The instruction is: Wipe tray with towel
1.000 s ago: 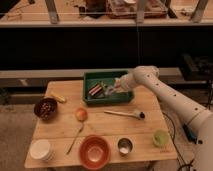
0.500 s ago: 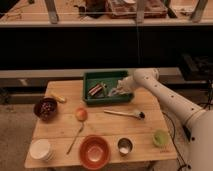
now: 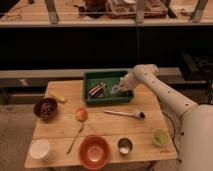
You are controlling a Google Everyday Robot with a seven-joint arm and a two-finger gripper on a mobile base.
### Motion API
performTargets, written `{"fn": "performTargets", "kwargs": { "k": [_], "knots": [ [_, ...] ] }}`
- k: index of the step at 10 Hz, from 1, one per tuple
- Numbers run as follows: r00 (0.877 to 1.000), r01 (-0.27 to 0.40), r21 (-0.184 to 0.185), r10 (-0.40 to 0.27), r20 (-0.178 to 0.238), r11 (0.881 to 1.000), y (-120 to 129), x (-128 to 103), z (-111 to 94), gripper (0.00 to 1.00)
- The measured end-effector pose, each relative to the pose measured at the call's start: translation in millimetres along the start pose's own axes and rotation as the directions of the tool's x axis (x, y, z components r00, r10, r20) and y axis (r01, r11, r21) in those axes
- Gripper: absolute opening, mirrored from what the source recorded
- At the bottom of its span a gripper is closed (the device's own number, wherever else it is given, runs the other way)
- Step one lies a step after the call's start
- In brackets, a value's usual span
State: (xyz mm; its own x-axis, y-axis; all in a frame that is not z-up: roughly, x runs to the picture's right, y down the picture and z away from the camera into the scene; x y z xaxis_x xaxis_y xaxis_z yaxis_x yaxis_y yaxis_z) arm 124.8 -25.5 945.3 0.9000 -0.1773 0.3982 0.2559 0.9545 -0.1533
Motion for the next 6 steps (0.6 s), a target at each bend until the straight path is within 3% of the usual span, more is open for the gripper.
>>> {"fn": "performTargets", "kwargs": {
  "k": [3, 6],
  "knots": [
    [1.000, 0.014, -0.010, -0.014, -0.017, 1.000, -12.7, 5.0, 12.7, 0.00],
    [0.998, 0.053, -0.023, -0.053, -0.015, 0.998, -40.7, 11.5, 50.9, 0.00]
  ]
}}
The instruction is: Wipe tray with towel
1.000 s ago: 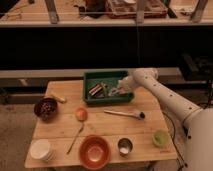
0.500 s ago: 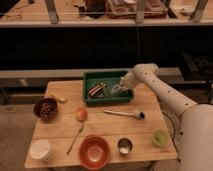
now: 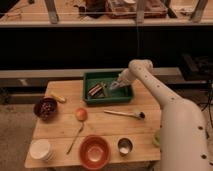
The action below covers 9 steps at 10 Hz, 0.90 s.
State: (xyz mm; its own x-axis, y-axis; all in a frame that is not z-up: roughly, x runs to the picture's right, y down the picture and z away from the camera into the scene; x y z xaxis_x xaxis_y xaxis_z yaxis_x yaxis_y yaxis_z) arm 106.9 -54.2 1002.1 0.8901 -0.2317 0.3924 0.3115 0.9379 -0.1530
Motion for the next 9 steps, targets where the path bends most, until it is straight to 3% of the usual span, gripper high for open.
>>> {"fn": "performTargets", "kwargs": {
  "k": [2, 4, 5, 7, 9],
  "knots": [
    [0.998, 0.046, -0.001, -0.046, 0.030, 0.999, -11.2, -15.8, 23.8, 0.00],
    [0.995, 0.071, -0.012, -0.070, 0.068, 0.997, -6.7, -30.7, 25.7, 0.00],
    [0.992, 0.096, -0.021, -0.094, 0.079, 0.995, 12.5, -44.4, 13.2, 0.00],
    [0.991, 0.120, -0.049, -0.117, 0.061, 0.992, 49.4, -58.2, -15.6, 0.00],
    [0.992, 0.126, -0.068, -0.124, 0.029, 0.990, 79.8, -56.8, -46.3, 0.00]
  ]
}}
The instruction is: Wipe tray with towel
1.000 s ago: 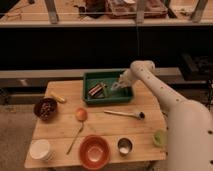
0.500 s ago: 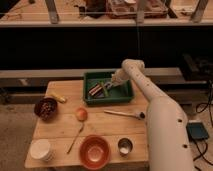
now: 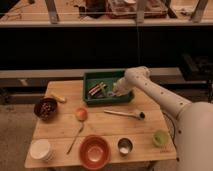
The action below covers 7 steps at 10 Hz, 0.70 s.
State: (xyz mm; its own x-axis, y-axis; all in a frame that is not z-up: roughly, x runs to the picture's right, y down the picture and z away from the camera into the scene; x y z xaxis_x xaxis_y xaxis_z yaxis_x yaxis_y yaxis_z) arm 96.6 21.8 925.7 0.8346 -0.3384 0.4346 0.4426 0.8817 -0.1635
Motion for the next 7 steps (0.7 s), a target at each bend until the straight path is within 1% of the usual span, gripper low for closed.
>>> {"fn": "performTargets", "kwargs": {
  "k": [1, 2, 3, 4, 5, 7],
  "knots": [
    [1.000, -0.005, -0.005, 0.005, -0.017, 1.000, 12.7, 3.8, -10.5, 0.00],
    [0.999, -0.008, -0.007, 0.008, -0.036, 1.000, 19.5, 5.9, -17.7, 0.00],
    [0.999, -0.007, -0.003, 0.007, -0.047, 1.000, 19.8, 6.5, -20.0, 0.00],
    [0.998, -0.003, 0.000, 0.003, -0.064, 1.000, 16.8, 11.5, -20.1, 0.00],
    [0.997, -0.001, -0.001, 0.001, -0.074, 1.000, 10.7, 16.0, -15.9, 0.00],
    [0.995, 0.007, -0.006, -0.008, -0.096, 1.000, -11.4, 31.8, -1.7, 0.00]
  ]
}}
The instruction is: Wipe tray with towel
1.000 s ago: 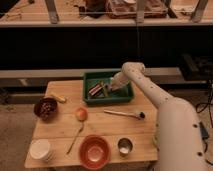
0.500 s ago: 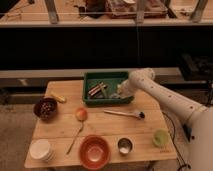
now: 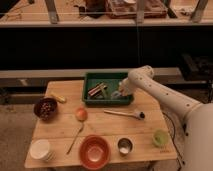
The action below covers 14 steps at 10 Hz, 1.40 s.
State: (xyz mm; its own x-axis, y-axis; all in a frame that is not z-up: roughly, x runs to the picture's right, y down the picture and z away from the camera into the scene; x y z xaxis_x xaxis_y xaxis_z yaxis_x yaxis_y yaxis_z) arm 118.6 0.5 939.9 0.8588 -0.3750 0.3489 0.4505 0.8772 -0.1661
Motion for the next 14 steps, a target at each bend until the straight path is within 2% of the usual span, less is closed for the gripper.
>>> {"fn": "performTargets", "kwargs": {
  "k": [2, 4, 6, 8, 10, 14],
  "knots": [
    [1.000, -0.010, -0.014, 0.010, -0.023, 1.000, -38.3, 25.1, 32.3, 0.00],
    [1.000, -0.023, -0.021, 0.023, -0.019, 1.000, -67.1, 38.3, 57.6, 0.00],
    [1.000, -0.026, -0.024, 0.026, 0.013, 0.999, -83.3, 37.5, 70.3, 0.00],
    [0.997, -0.030, -0.024, 0.032, 0.069, 0.999, -88.3, 27.2, 72.8, 0.00],
    [0.994, -0.035, -0.026, 0.037, 0.102, 0.999, -76.6, 16.4, 65.0, 0.00],
    [0.984, -0.069, -0.029, 0.073, 0.160, 0.997, 0.6, -20.5, 18.8, 0.00]
  ]
}}
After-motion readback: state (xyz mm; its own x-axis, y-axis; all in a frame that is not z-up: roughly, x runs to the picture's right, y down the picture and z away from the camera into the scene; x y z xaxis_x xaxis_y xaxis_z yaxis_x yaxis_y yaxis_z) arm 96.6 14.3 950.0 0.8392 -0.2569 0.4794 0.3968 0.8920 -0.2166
